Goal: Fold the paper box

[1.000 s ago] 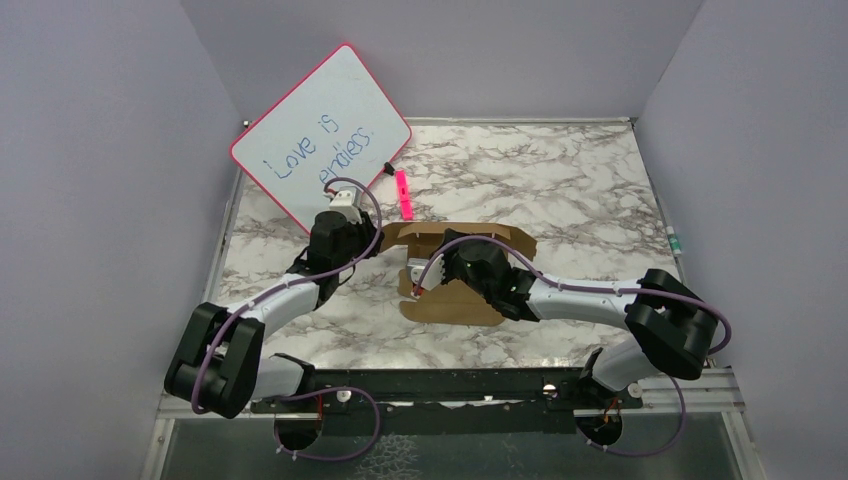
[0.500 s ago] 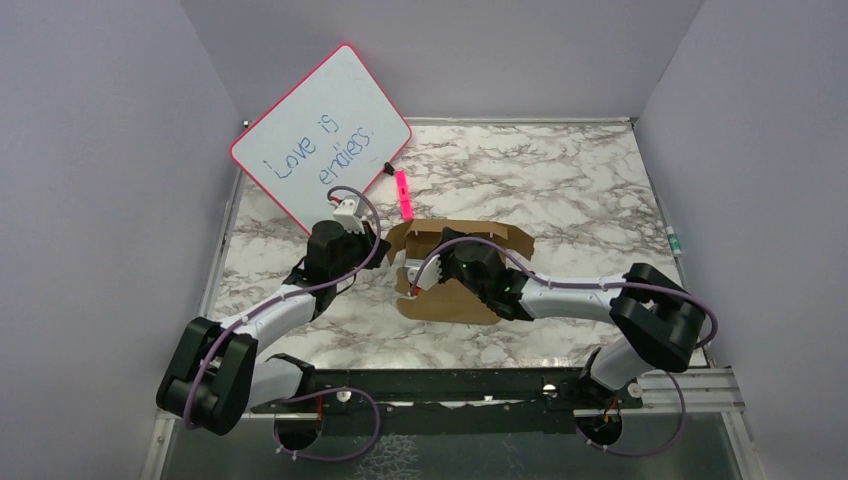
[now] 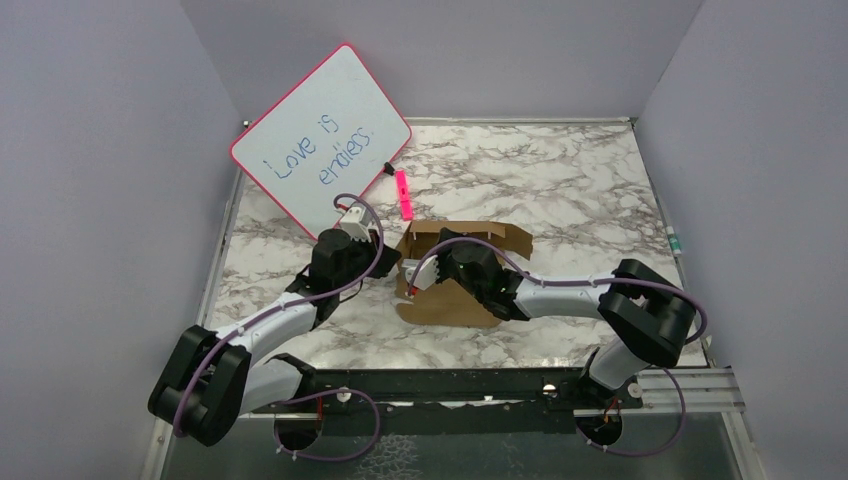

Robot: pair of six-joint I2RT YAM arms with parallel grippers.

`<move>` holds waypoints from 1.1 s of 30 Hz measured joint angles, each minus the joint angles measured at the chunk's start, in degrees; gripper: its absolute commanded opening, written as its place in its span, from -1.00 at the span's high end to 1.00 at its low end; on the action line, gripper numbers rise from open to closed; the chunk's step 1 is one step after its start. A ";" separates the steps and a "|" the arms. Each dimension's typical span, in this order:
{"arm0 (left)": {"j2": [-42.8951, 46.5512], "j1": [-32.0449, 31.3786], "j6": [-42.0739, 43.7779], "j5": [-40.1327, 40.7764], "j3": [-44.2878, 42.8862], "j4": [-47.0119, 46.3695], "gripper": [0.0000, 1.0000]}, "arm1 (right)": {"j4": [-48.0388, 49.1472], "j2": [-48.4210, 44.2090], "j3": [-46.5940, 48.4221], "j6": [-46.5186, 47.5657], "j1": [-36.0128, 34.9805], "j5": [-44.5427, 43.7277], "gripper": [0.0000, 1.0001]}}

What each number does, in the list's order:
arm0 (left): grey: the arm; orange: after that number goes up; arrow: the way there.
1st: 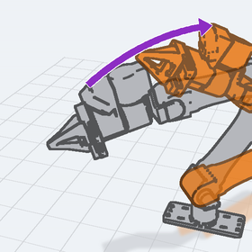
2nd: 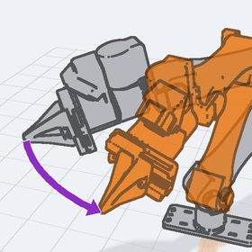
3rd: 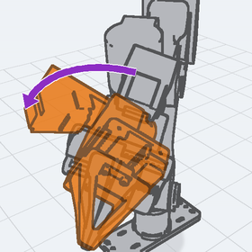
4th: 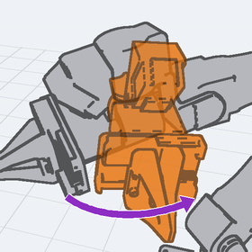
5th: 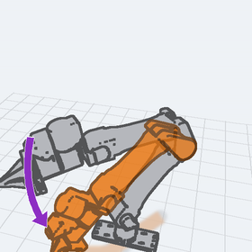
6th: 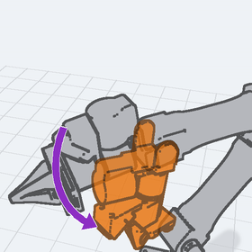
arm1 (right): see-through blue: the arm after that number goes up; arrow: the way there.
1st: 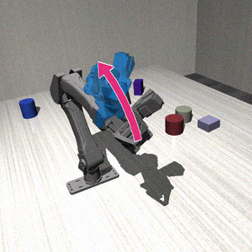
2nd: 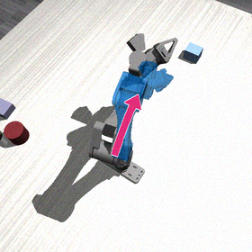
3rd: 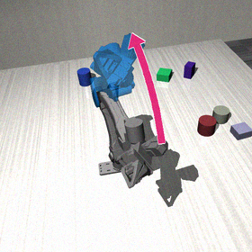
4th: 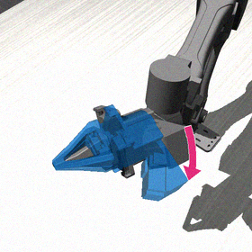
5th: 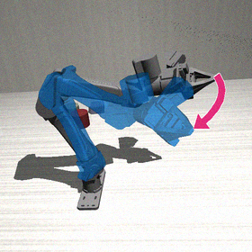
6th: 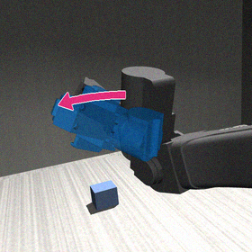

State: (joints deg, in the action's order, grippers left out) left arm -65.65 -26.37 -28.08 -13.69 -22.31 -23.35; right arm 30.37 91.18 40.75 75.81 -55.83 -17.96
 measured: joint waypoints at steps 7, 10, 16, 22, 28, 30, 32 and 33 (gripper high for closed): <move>-2.14 -4.33 -3.10 2.58 0.00 -0.28 0.80 | 1.68 0.20 -2.10 -0.42 0.00 0.68 0.92; -2.86 -6.29 -4.37 3.89 -0.04 -1.05 0.69 | 3.80 0.20 -4.11 -0.22 0.00 0.72 0.88; -3.06 -8.15 -5.81 5.46 -0.04 -1.01 0.50 | 8.74 0.11 -7.89 0.74 -0.39 0.76 0.85; -3.39 -8.26 -5.97 5.62 -0.02 -0.72 0.47 | 16.17 0.35 -12.50 3.39 -1.81 0.39 0.86; -4.68 -8.26 -5.57 5.53 0.00 -1.03 0.46 | 24.72 3.87 -15.06 6.60 -3.06 -1.16 0.86; -4.66 -8.26 -5.49 5.22 0.13 -1.40 0.47 | 28.11 5.46 -15.76 7.65 -3.13 -1.55 0.86; -4.63 -8.28 -5.49 4.79 0.39 -1.92 0.48 | 30.84 6.86 -16.22 8.61 -3.19 -1.90 0.86; -4.63 -8.41 -5.51 4.48 0.48 -2.21 0.47 | 32.13 7.48 -16.44 9.09 -3.32 -2.05 0.86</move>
State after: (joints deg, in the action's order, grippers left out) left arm -70.28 -34.79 -33.58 -9.21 -21.82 -25.56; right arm 62.50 98.65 24.32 84.90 -59.16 -20.01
